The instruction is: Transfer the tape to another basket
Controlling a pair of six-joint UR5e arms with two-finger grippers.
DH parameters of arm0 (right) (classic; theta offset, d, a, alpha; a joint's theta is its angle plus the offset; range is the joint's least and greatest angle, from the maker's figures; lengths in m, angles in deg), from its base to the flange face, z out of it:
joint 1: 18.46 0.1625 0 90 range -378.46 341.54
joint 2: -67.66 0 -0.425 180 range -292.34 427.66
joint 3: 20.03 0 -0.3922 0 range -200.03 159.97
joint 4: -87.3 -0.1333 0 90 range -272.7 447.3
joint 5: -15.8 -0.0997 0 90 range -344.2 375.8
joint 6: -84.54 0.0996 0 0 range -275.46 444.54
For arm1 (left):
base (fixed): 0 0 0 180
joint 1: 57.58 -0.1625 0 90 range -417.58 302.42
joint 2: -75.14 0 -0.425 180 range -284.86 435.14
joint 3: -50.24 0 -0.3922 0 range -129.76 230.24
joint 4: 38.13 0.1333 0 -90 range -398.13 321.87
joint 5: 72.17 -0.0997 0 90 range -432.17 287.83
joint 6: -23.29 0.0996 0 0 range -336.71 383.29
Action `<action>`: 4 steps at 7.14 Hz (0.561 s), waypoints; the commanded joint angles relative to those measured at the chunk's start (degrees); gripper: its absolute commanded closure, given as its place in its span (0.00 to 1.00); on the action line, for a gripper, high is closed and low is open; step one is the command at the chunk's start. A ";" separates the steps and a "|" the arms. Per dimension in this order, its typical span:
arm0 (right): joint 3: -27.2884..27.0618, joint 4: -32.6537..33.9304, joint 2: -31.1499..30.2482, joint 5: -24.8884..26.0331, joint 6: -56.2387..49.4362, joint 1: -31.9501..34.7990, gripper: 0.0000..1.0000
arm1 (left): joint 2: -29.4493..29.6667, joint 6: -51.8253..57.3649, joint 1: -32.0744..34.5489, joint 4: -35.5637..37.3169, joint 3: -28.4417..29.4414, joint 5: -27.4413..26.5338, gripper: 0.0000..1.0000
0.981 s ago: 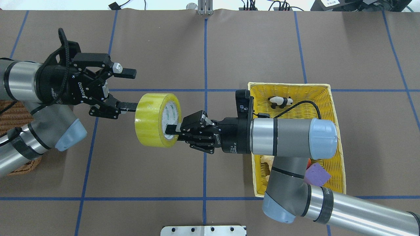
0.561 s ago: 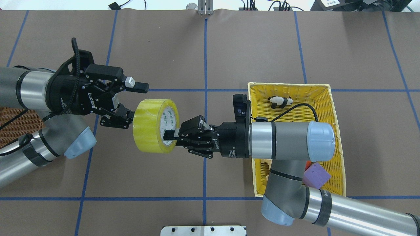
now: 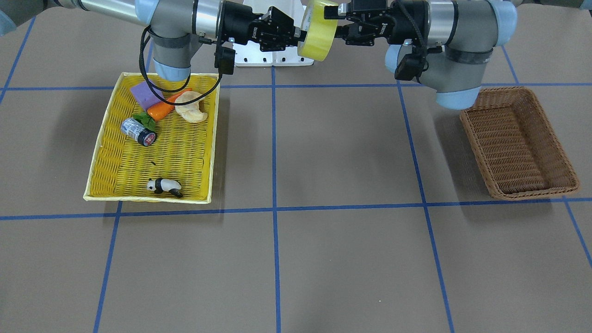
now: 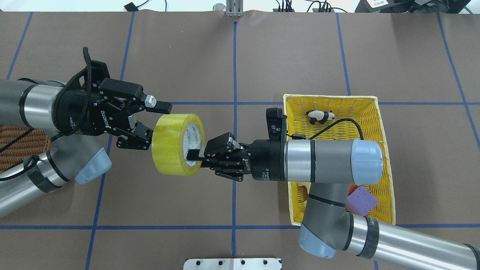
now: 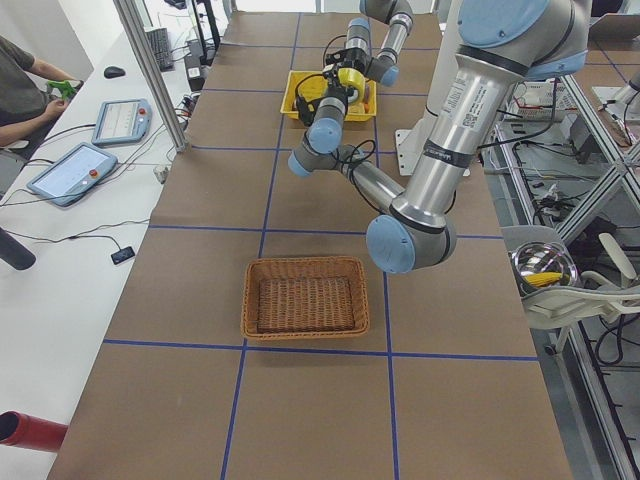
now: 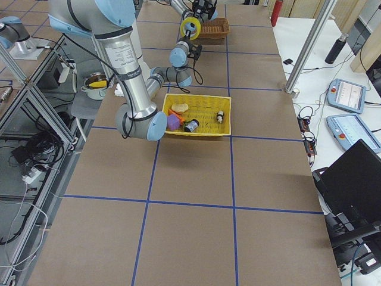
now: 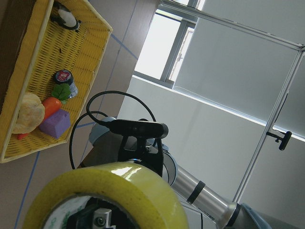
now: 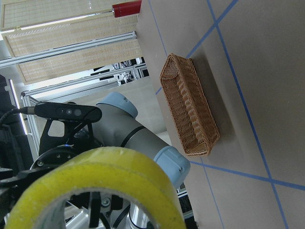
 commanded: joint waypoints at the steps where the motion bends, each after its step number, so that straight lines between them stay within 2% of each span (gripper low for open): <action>1: 0.00 0.00 0.00 -0.03 0.00 0.00 0.75 | -0.26 -0.02 -0.05 -0.32 -0.28 0.00 1.00; 2: -0.17 0.00 0.00 0.06 0.00 0.00 0.01 | -0.35 -0.02 -0.05 -1.02 -0.28 0.00 1.00; 4: -0.79 0.00 0.00 0.06 -0.09 0.17 0.00 | -0.61 -0.02 -0.05 -1.38 -0.28 0.00 1.00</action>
